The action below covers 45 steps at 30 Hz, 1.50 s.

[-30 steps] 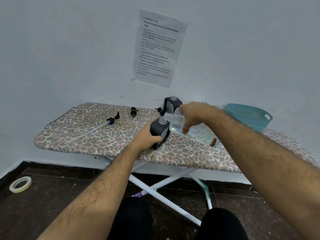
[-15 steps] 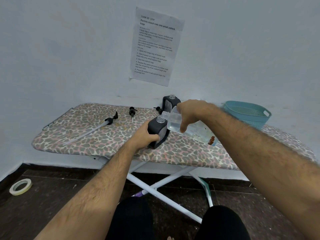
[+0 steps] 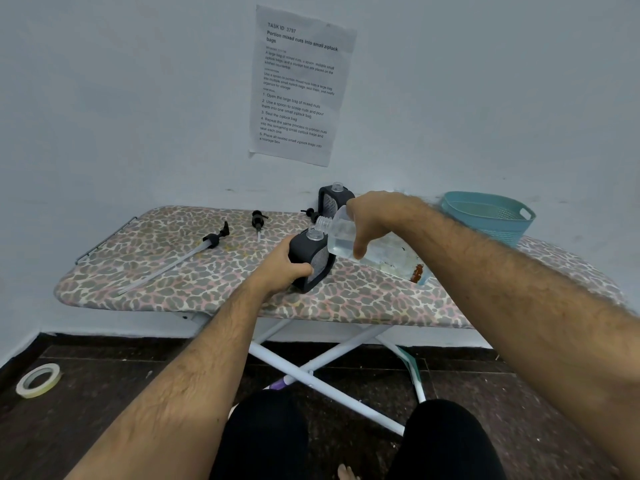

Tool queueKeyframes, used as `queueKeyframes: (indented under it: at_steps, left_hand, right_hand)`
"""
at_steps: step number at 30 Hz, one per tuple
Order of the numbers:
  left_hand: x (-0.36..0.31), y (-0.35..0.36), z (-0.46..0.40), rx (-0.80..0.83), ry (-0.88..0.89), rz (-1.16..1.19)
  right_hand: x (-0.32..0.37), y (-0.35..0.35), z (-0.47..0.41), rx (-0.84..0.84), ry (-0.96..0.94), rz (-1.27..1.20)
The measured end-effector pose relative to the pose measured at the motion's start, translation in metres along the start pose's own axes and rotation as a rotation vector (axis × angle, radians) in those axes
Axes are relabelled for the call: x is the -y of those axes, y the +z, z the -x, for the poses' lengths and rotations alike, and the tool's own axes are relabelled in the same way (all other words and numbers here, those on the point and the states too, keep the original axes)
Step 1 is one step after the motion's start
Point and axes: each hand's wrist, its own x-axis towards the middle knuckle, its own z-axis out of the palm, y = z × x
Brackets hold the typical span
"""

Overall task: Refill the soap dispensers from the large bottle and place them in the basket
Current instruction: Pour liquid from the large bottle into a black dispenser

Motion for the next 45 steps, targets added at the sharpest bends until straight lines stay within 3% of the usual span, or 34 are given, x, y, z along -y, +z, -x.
queueKeyframes:
  at_steps: [45]
  left_hand:
    - [0.0003,-0.0052,-0.0046,0.025,-0.022,0.018]
  right_hand:
    - [0.0024,-0.0008,-0.005,0.037,0.03,-0.019]
